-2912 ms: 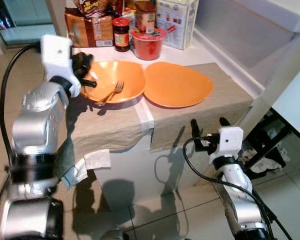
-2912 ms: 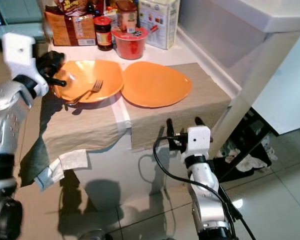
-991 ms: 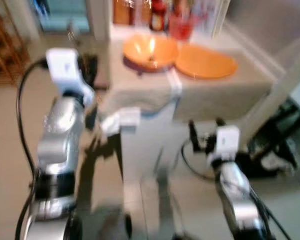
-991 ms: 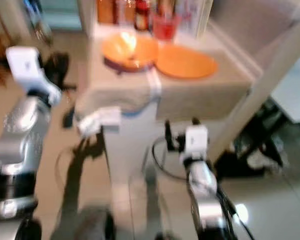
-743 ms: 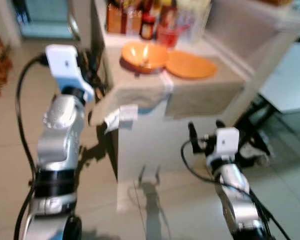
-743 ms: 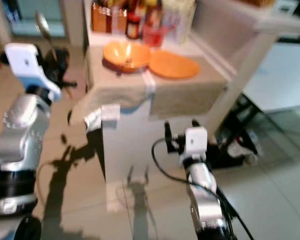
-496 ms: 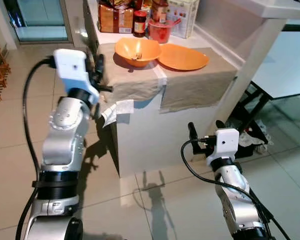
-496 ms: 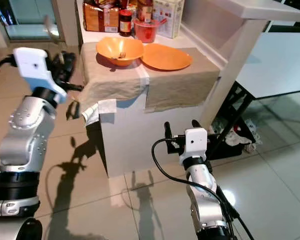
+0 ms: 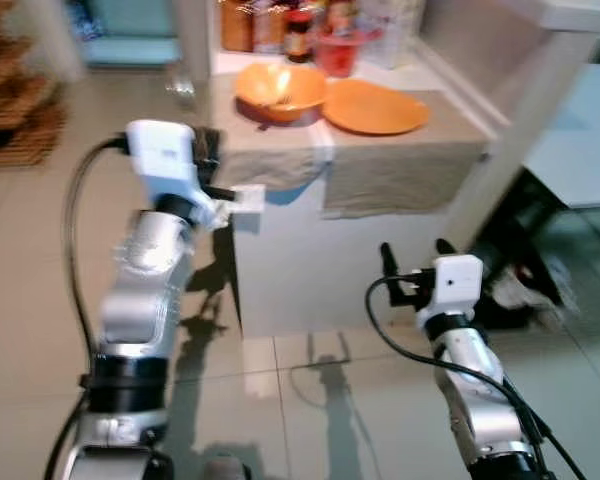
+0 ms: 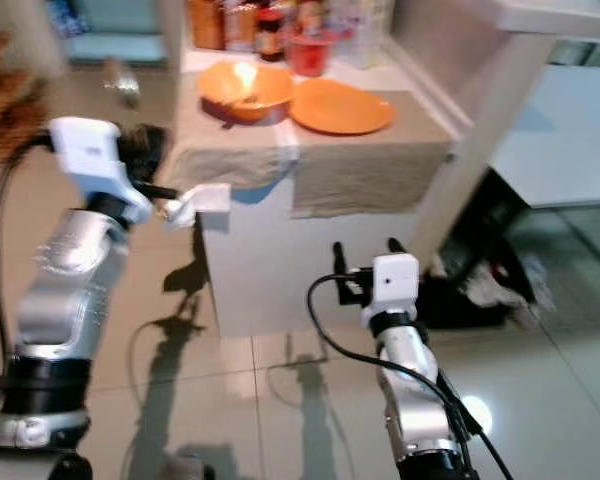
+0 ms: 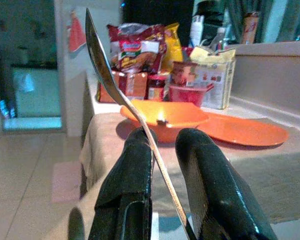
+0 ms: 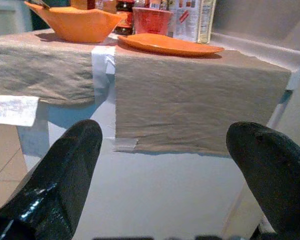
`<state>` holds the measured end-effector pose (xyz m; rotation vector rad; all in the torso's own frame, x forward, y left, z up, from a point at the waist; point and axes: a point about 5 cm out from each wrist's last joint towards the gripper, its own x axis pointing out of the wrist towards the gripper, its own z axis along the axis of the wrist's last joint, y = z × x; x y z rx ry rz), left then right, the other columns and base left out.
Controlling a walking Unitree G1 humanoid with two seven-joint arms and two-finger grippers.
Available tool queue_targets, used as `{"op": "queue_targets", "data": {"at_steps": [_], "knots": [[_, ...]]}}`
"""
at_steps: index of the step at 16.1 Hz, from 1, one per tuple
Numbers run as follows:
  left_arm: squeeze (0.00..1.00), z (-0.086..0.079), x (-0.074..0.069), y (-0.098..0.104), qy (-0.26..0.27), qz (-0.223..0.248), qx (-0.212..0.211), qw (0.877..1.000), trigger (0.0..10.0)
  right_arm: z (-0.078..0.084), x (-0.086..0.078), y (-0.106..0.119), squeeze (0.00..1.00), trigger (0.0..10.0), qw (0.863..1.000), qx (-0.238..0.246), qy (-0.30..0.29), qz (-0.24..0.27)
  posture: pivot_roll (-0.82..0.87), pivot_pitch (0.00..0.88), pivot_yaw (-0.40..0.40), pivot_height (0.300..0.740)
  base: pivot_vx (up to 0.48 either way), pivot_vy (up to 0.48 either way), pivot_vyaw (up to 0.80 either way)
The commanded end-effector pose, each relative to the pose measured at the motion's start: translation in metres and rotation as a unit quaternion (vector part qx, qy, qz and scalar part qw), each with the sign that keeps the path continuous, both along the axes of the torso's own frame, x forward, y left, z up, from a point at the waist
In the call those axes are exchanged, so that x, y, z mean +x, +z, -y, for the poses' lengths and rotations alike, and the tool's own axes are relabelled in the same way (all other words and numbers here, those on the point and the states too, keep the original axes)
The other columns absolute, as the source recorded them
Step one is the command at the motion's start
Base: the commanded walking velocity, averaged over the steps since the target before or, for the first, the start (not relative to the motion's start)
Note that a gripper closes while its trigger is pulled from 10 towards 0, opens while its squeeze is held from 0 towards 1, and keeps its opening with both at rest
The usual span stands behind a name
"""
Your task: Setting the table
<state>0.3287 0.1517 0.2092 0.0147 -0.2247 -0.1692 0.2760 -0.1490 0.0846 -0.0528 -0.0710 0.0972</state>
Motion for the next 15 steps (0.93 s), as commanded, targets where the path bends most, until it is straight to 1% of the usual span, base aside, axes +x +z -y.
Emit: {"op": "queue_targets", "data": {"at_steps": [1, 3, 6, 10, 15], "knots": [[0.0, -0.002, -0.003, 0.003, 0.007, 0.01, 0.003, 1.0, 0.0, 0.001, 0.002, 0.0, 0.0, 10.0, 1.0, 0.0, -0.003, -0.004, 0.12, 0.0, -0.059, 0.74, 0.0, -0.48, 0.69], [0.0, 0.001, -0.003, 0.002, 0.006, 0.009, 0.002, 1.0, 0.0, 0.001, 0.002, 0.0, 0.0, 10.0, 1.0, 0.003, -0.005, -0.004, 0.12, 0.0, -0.059, 0.74, 0.0, -0.48, 0.59], [0.0, 0.002, -0.002, 0.002, 0.008, 0.011, 0.007, 1.0, 0.0, 0.002, 0.002, 0.0, 0.0, 10.0, 1.0, 0.008, -0.007, -0.004, 0.12, 0.0, -0.057, 0.74, 0.0, -0.48, 0.0], [0.0, 0.007, -0.002, 0.001, -0.005, 0.014, 0.011, 1.0, 0.0, 0.004, 0.001, 0.0, 0.0, 10.0, 1.0, 0.008, -0.009, -0.004, 0.11, 0.0, -0.052, 0.74, 0.0, -0.48, 0.0], [0.0, 0.014, 0.003, 0.001, -0.012, 0.015, 0.018, 1.0, 0.0, 0.004, 0.001, 0.001, 0.0, 10.0, 1.0, 0.008, -0.011, -0.002, 0.11, 0.0, -0.048, 0.74, 0.0, -0.48, 0.0]]}}
